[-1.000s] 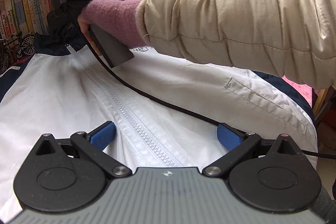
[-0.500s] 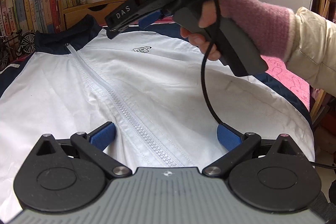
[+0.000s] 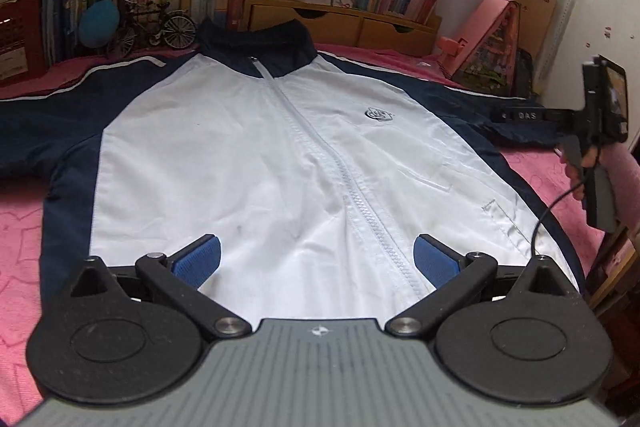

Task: Fold clothes

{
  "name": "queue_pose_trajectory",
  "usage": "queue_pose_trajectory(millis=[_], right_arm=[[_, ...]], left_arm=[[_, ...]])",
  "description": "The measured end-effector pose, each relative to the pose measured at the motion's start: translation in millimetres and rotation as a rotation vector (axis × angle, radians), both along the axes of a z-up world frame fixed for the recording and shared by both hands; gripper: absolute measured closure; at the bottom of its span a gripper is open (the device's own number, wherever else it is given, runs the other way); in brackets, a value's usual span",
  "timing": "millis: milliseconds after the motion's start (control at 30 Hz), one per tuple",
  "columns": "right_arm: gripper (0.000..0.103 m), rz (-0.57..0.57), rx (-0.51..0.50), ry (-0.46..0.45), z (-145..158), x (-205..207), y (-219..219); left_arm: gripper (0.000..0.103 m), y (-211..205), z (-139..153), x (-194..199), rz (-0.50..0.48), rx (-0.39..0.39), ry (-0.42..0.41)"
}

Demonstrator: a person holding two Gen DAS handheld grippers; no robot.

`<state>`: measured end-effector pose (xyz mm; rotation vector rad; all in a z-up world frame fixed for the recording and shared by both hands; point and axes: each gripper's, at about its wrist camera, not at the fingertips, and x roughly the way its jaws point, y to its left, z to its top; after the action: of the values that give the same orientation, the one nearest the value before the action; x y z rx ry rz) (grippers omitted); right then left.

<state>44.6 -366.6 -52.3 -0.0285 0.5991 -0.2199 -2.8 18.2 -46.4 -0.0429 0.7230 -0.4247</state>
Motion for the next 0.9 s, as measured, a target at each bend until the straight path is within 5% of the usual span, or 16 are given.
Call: queue_pose_trajectory(millis=[100, 333, 433, 567, 733, 900], right_arm=[[0.019, 0.115, 0.063, -0.071, 15.3, -38.1, 20.5], [0.01, 0.447, 0.155, -0.209, 24.4, -114.0, 111.9], [0.009, 0.517, 0.118, -0.244, 16.0, -138.7, 144.1], [0.009, 0.561, 0.069, -0.183, 9.0, -161.6, 156.0], [0.009, 0.385, -0.109, -0.045, 1.3, -184.9, 117.6], [0.009, 0.086, -0.433, 0.049, -6.9, -206.1, 78.4]], left_arm=[[0.0, 14.3, 3.5, 3.0, 0.114, 0.061, -0.021], [0.0, 8.1, -15.5, -8.9, 0.183, 0.193, -0.02], [0.0, 5.6, -24.0, -19.0, 0.189, 0.235, -0.04], [0.0, 11.7, -27.4, -23.9, 0.201, 0.209, -0.04], [0.0, 15.1, -29.7, -25.6, 0.209, 0.184, -0.05], [0.0, 15.4, -31.6, -27.1, 0.21, 0.175, -0.068]])
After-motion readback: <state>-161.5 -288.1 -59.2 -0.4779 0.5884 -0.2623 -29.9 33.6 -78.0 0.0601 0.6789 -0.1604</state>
